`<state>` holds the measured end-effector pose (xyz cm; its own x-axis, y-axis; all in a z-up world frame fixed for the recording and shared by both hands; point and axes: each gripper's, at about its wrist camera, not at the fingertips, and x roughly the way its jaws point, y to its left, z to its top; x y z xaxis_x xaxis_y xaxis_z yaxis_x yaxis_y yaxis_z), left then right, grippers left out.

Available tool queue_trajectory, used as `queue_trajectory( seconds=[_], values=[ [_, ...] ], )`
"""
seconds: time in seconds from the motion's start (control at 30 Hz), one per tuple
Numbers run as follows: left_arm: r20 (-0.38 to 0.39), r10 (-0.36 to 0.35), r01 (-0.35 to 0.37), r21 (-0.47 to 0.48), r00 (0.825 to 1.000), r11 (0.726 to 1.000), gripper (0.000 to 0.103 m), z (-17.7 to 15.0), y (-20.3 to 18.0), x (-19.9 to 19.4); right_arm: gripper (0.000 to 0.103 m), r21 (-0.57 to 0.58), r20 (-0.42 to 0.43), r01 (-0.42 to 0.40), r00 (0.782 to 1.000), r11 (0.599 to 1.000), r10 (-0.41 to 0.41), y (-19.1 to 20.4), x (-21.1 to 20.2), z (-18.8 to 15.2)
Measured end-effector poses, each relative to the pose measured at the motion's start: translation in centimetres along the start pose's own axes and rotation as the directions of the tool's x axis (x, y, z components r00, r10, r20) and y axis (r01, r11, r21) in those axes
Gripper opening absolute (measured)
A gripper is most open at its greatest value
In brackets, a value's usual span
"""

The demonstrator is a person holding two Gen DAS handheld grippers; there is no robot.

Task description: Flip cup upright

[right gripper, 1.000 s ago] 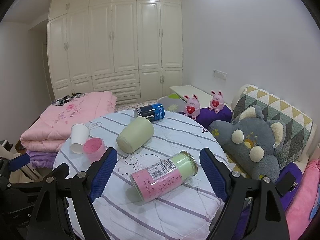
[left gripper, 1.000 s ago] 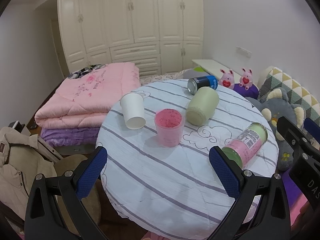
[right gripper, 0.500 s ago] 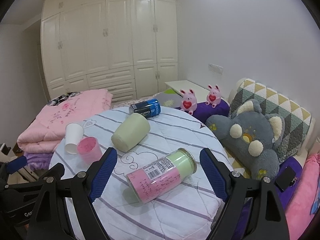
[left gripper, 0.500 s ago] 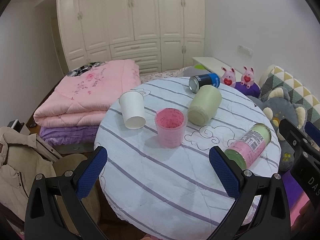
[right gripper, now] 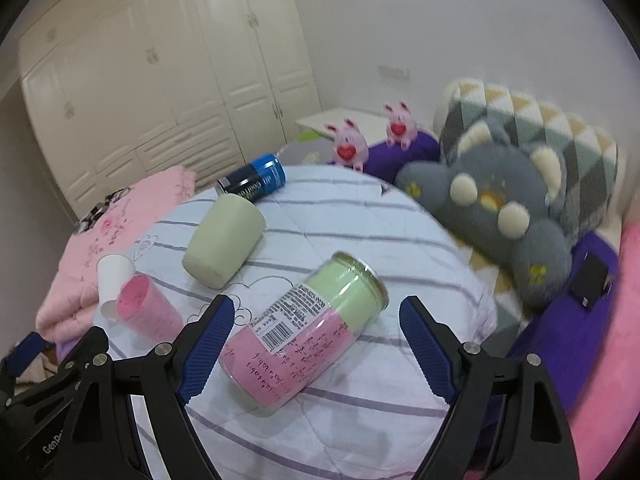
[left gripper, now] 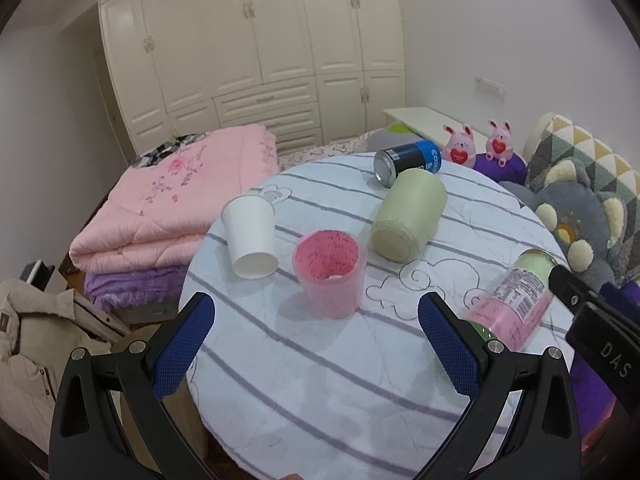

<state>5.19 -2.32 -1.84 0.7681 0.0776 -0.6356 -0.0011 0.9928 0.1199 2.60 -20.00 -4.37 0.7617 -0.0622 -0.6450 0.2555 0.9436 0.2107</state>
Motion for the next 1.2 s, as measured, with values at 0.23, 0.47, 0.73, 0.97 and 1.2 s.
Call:
queue_trajectory(
  seconds=[0.23, 0.47, 0.73, 0.97, 1.2],
  values=[
    [0.011, 0.007, -0.008, 0.029, 1.000, 1.000, 0.103, 1.0, -1.4, 1.8, 0.086, 0.093, -0.095, -0.007, 0.995, 0.996, 0.016, -1.1, 3.4, 0.0],
    [-0.007, 0.019, -0.019, 0.009, 1.000, 1.000, 0.103, 1.1, -0.7, 3.4, 0.086, 0.152, -0.179, -0.056, 0.980, 0.987, 0.083, -1.6, 6.7, 0.0],
    [-0.027, 0.022, -0.022, -0.005, 0.999, 1.000, 0.103, 0.9, -0.2, 4.5, 0.086, 0.143, -0.200, -0.123, 0.968, 0.982, 0.150, -1.0, 8.8, 0.2],
    [-0.043, 0.027, -0.028, -0.002, 0.999, 1.000, 0.103, 0.2, 0.6, 4.4, 0.081, 0.117, -0.232, -0.234, 0.939, 0.965, 0.255, 0.5, 9.5, -0.3],
    [-0.061, 0.059, -0.059, 0.003, 0.996, 0.998, 0.103, -1.1, 2.5, 3.5, 0.081, 0.085, -0.275, -0.309, 0.907, 0.947, 0.321, 3.0, 8.8, -1.5]
  ],
)
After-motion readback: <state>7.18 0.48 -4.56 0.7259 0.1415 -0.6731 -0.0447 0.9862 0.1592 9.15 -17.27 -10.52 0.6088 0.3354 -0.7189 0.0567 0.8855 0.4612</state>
